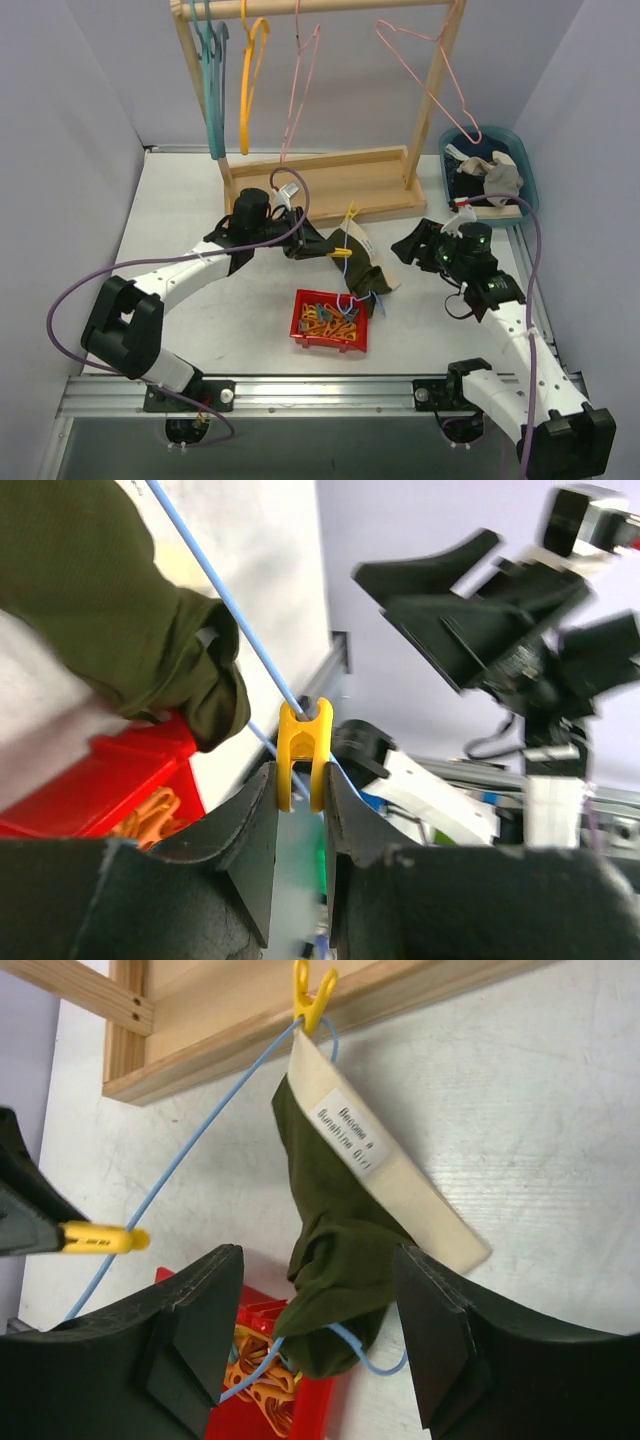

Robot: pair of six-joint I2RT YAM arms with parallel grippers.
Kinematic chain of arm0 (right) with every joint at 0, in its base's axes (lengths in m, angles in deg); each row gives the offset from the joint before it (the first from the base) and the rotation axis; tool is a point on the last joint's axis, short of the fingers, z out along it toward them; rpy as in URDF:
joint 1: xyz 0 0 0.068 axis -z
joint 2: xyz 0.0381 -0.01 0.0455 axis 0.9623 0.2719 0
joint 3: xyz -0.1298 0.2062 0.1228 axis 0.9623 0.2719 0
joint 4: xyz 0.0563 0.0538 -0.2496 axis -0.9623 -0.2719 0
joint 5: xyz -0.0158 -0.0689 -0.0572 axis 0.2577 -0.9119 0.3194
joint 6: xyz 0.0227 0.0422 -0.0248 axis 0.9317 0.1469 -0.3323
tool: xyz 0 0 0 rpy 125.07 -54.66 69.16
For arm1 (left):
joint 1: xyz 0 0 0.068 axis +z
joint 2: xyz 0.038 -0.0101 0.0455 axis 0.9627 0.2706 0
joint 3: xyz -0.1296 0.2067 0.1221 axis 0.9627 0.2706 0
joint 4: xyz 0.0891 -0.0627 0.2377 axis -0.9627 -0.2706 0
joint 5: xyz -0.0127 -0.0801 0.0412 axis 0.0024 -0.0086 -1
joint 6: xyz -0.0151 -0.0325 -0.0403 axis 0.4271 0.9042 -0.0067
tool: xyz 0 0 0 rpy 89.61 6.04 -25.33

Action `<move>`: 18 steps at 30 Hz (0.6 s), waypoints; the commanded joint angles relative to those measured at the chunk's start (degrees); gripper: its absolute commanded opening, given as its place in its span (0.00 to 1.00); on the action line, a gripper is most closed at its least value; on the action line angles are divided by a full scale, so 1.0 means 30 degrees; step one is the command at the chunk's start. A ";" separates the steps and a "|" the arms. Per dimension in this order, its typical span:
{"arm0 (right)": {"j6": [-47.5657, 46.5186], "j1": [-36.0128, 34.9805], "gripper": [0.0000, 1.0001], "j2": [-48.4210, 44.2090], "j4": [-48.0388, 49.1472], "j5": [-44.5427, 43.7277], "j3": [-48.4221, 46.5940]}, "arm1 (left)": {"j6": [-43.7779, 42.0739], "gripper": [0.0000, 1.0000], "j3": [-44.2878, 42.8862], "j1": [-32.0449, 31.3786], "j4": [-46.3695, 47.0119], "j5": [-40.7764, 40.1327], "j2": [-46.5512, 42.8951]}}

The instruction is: Remove the underwear clipped to the hanger

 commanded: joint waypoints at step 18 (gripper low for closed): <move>0.1270 -0.3923 0.70 -0.0967 0.2035 0.4988 -0.1052 | -0.4557 0.03 -0.4877 -0.1924 -0.6700 -0.2117 0.2250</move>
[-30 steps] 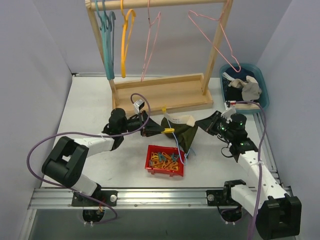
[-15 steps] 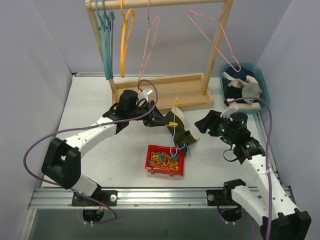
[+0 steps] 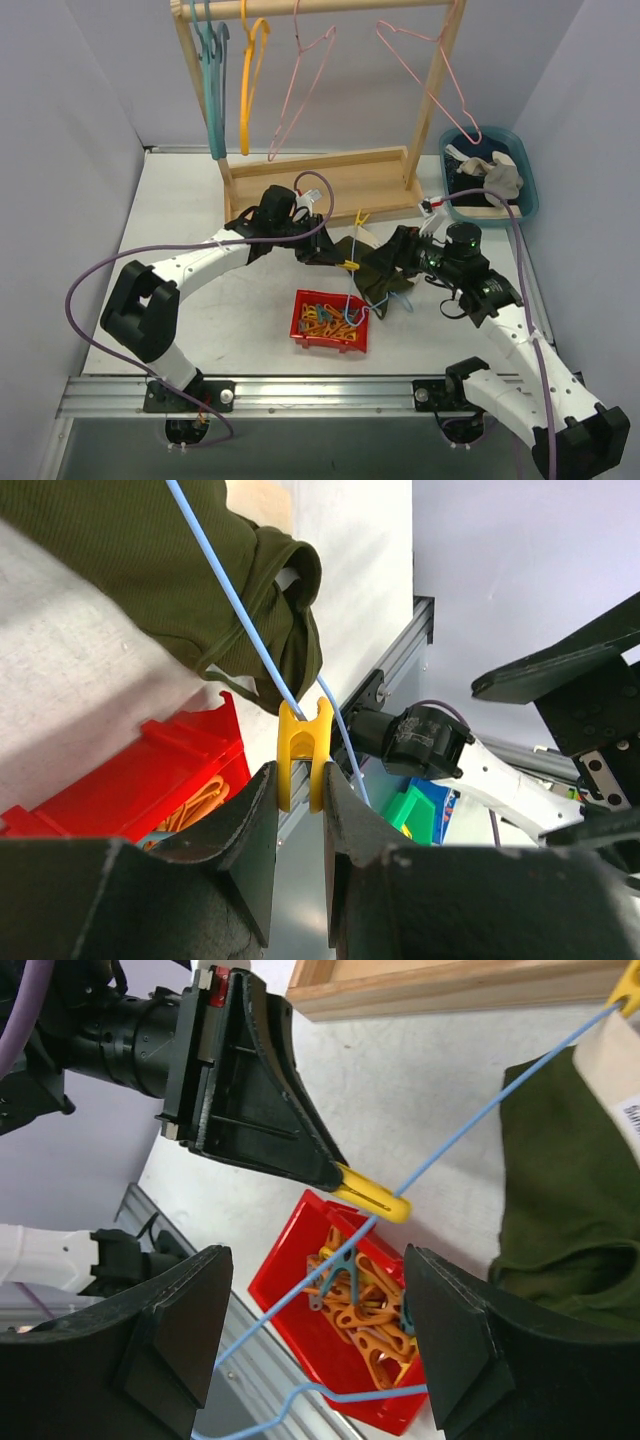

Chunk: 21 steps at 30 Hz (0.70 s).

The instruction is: Remove the underwear clipped to the hanger

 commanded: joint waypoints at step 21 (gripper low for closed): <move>0.3505 -0.5926 0.41 0.2716 0.0806 -0.3341 0.0956 | 0.0671 0.03 0.0159 -0.0117 0.1750 -0.0370 -0.0527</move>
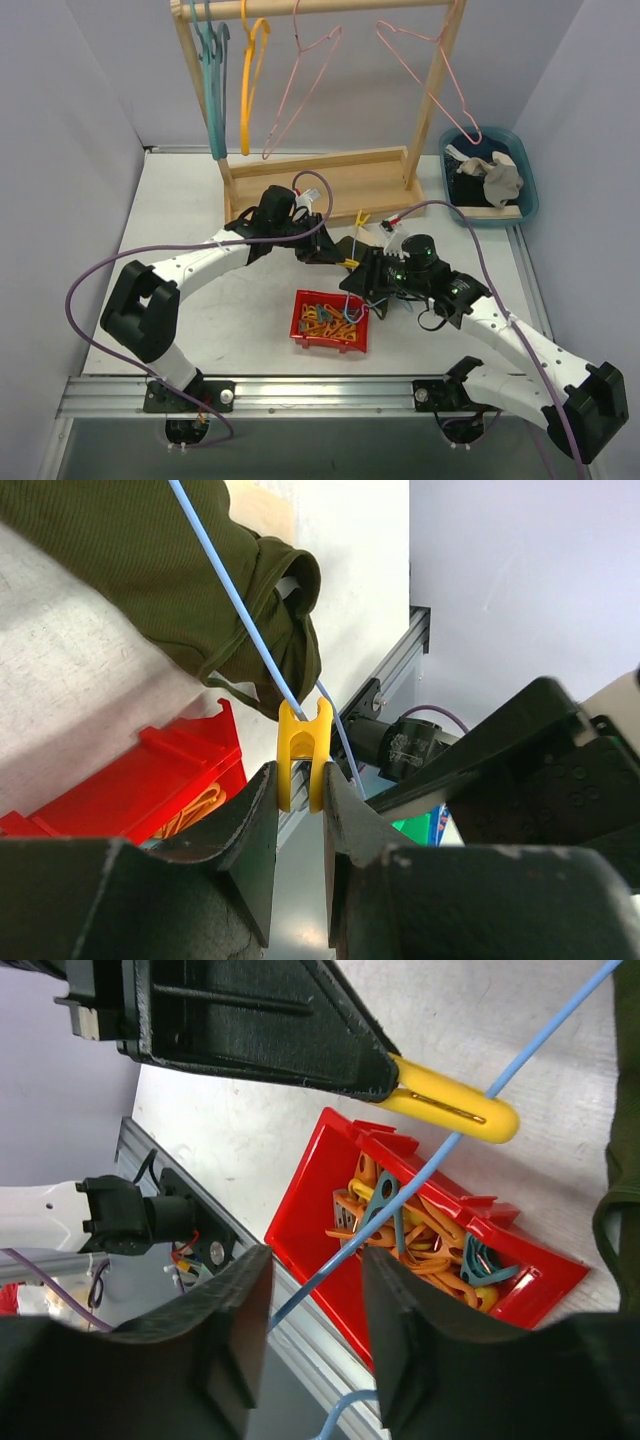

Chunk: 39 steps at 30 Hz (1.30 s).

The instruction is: Remove the underwear clipped to the hanger

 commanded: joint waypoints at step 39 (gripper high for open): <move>-0.0580 -0.0675 0.51 -0.1576 -0.7417 -0.8432 -0.0702 | -0.4956 0.03 0.3733 -0.0040 -0.7390 0.0773 -0.7243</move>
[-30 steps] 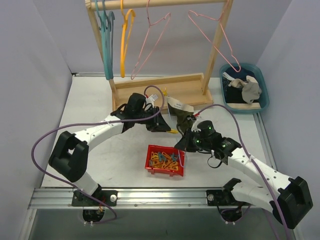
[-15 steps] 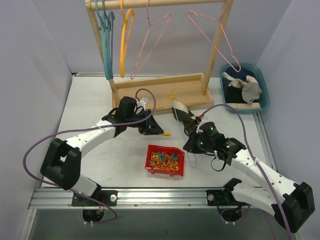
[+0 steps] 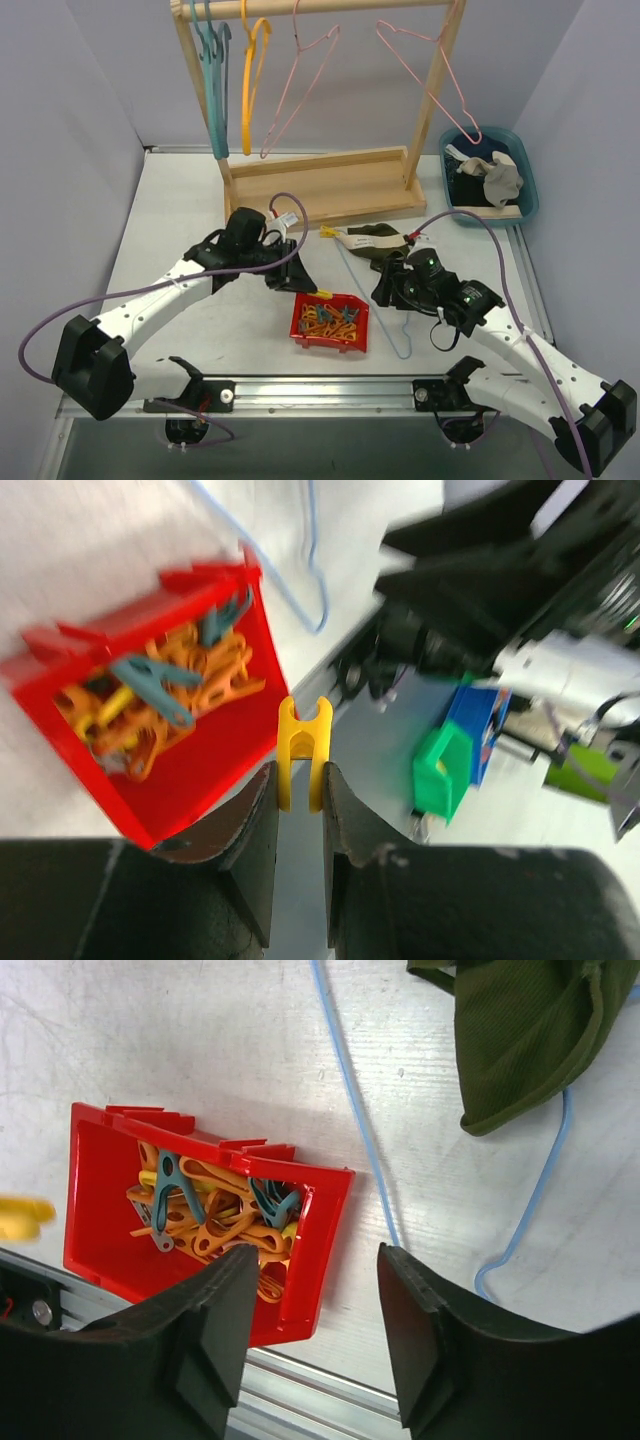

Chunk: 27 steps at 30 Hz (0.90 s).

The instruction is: Remove the underwear clipped to the hanger

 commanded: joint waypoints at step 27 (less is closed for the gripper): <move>-0.0719 0.4039 0.70 1.2261 0.9865 0.0764 -0.6024 | -0.1825 0.94 -0.1994 -0.3270 -0.5810 -1.0523 -0.2742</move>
